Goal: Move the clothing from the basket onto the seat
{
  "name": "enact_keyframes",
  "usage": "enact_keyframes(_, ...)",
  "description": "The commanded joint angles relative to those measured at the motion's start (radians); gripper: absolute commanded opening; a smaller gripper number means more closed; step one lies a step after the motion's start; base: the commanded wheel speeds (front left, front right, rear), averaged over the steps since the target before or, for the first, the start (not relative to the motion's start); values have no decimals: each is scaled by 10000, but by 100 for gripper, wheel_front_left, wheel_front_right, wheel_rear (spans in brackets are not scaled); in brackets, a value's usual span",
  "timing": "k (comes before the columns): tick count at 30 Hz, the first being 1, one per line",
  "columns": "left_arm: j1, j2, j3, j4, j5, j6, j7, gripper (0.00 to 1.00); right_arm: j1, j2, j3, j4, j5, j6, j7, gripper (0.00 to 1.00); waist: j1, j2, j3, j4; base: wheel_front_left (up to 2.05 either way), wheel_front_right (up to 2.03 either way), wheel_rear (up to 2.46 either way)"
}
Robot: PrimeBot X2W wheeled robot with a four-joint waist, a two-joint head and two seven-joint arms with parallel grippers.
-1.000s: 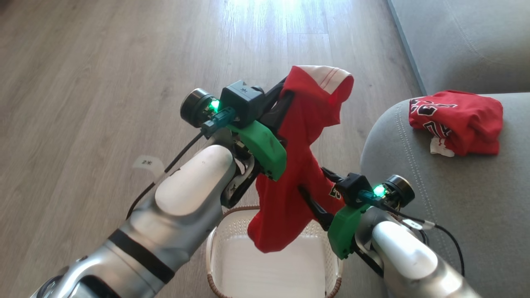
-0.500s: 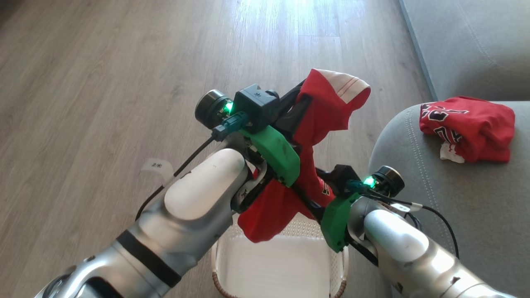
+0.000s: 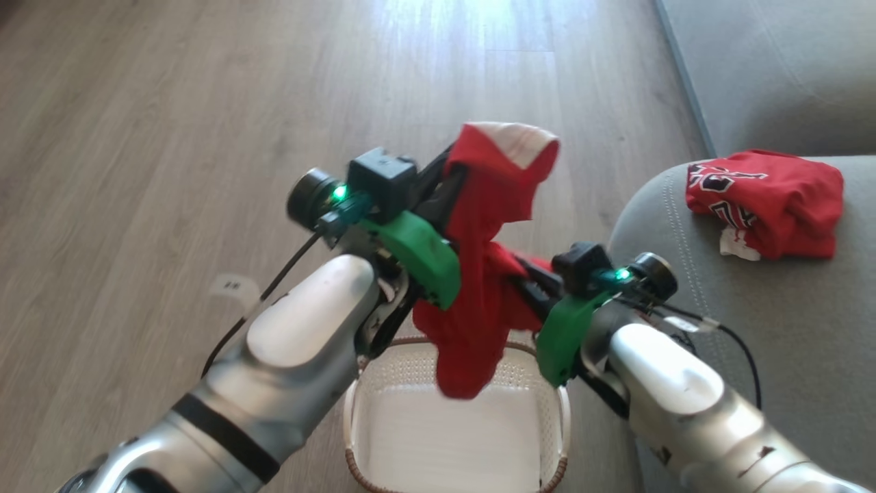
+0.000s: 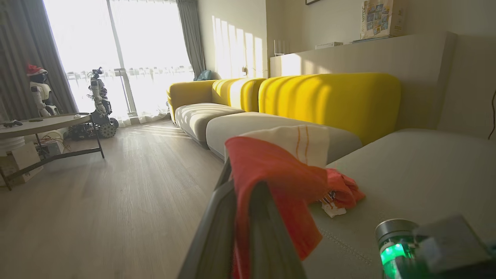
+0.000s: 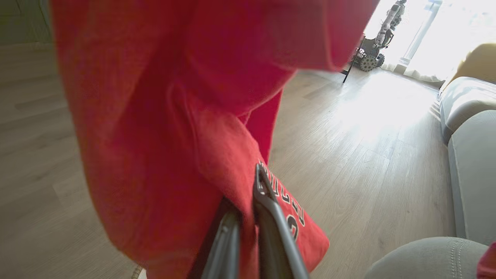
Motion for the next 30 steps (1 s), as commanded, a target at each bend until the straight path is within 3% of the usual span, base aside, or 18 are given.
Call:
enact_keyframes(1, -257, 266, 446, -160, -78, 79, -136, 9, -121, -57, -215, -398, 14, -4, -67, 0, 1, 0, 21, -157, 0, 0, 0)
enact_keyframes(3, -37, 331, 528, -11, -191, 134, -248, 40, 47, -148, -651, -645, -65, -4, -67, 0, 1, 0, 35, -321, 0, 0, 0)
enact_keyframes(4, 82, 359, 570, 58, -252, 164, -305, 49, 123, -192, -846, -767, -130, -4, -67, 0, 1, 0, 44, -416, 0, 0, 0)
enact_keyframes(6, 315, 409, 643, 186, -363, 219, -410, 93, 261, -275, -1231, -1028, -290, -4, -67, 0, 1, 0, 69, -608, 0, 0, 0)
enact_keyframes(7, 429, 426, 676, 240, -414, 240, -470, 100, 329, -316, -1435, -1150, -380, -4, -67, 0, 1, 0, 82, -700, 0, 0, 0)
enact_keyframes(21, 1637, 348, 644, 497, -638, 277, -1024, 100, 1067, -747, -3491, -2524, -1442, -4, -67, 0, 1, 0, 295, -2105, 0, 0, 0)
enact_keyframes(30, 2140, 165, 472, 497, -608, 295, -1152, 100, 1200, -1059, -4130, -2985, -1859, -4, -67, 0, 1, 0, 472, -3122, 0, 0, 0)
